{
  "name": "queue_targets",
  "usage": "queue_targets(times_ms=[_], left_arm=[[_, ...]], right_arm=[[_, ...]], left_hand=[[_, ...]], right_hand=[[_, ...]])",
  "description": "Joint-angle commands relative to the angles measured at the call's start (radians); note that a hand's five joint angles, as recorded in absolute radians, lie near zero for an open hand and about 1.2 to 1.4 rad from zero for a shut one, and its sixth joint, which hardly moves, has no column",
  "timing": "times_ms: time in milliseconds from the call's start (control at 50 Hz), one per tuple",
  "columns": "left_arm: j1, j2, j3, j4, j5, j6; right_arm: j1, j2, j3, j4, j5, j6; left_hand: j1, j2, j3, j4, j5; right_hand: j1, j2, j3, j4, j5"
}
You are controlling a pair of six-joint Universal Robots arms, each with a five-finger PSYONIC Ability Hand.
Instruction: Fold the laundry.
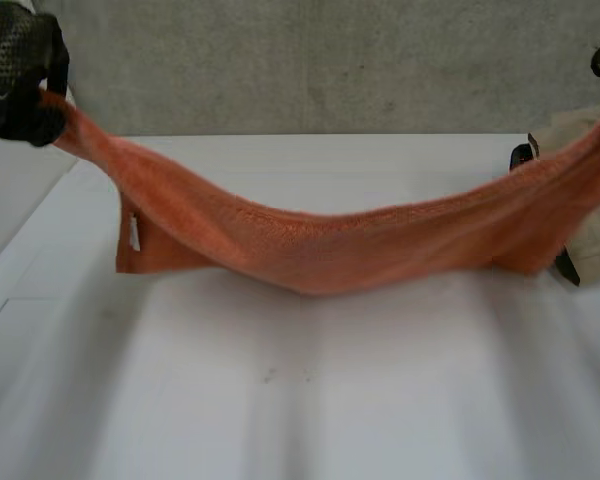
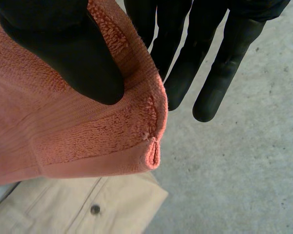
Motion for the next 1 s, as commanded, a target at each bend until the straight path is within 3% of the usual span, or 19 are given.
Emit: queue_targets(times_ms=[20, 220, 340, 460, 580, 740, 840, 1000], left_arm=[[-0.002, -0.062, -0.091, -0.045, -0.001, 0.170], [0.006, -0.425, -0.023, 0.085, -0.005, 0.186], [0.009, -0.642, 0.255, 0.237, -0.005, 0.195], [0.010, -0.739, 0.661, 0.445, -0.005, 0.189], [0.007, -0.751, 0.843, 0.631, -0.013, 0.181], [0.024, -0.742, 0.765, 0.668, -0.024, 0.087], [0.062, -0.707, 0.520, 0.668, -0.021, 0.026], [0.059, -0.700, 0.206, 0.748, -0.010, 0.021]], right_arm=[[-0.025, 0.063, 0.032, 0.115, -0.032, -0.084], [-0.012, 0.345, 0.035, -0.006, -0.014, -0.091], [-0.002, 0.482, -0.067, -0.188, 0.049, -0.098], [0.012, 0.548, -0.290, -0.590, 0.060, -0.094], [0.040, 0.517, -0.322, -1.032, 0.054, -0.080], [0.049, 0.511, -0.261, -1.019, 0.052, -0.029], [0.049, 0.509, -0.157, -0.973, 0.015, 0.027], [0.041, 0.572, -0.003, -0.902, -0.048, 0.101]], left_hand=[[0.238, 0.198, 0.205, 0.199, 0.246], [0.238, 0.198, 0.205, 0.199, 0.246], [0.238, 0.198, 0.205, 0.199, 0.246], [0.238, 0.198, 0.205, 0.199, 0.246], [0.238, 0.198, 0.205, 0.199, 0.246], [0.238, 0.198, 0.205, 0.199, 0.246], [0.238, 0.198, 0.205, 0.199, 0.246], [0.238, 0.198, 0.205, 0.199, 0.246]], right_hand=[[0.266, 0.204, 0.199, 0.196, 0.223], [0.266, 0.204, 0.199, 0.196, 0.223], [0.266, 0.204, 0.199, 0.196, 0.223], [0.266, 0.204, 0.199, 0.196, 0.223], [0.266, 0.204, 0.199, 0.196, 0.223], [0.266, 0.204, 0.199, 0.196, 0.223], [0.266, 0.204, 0.199, 0.196, 0.223], [0.266, 0.204, 0.199, 0.196, 0.223]])
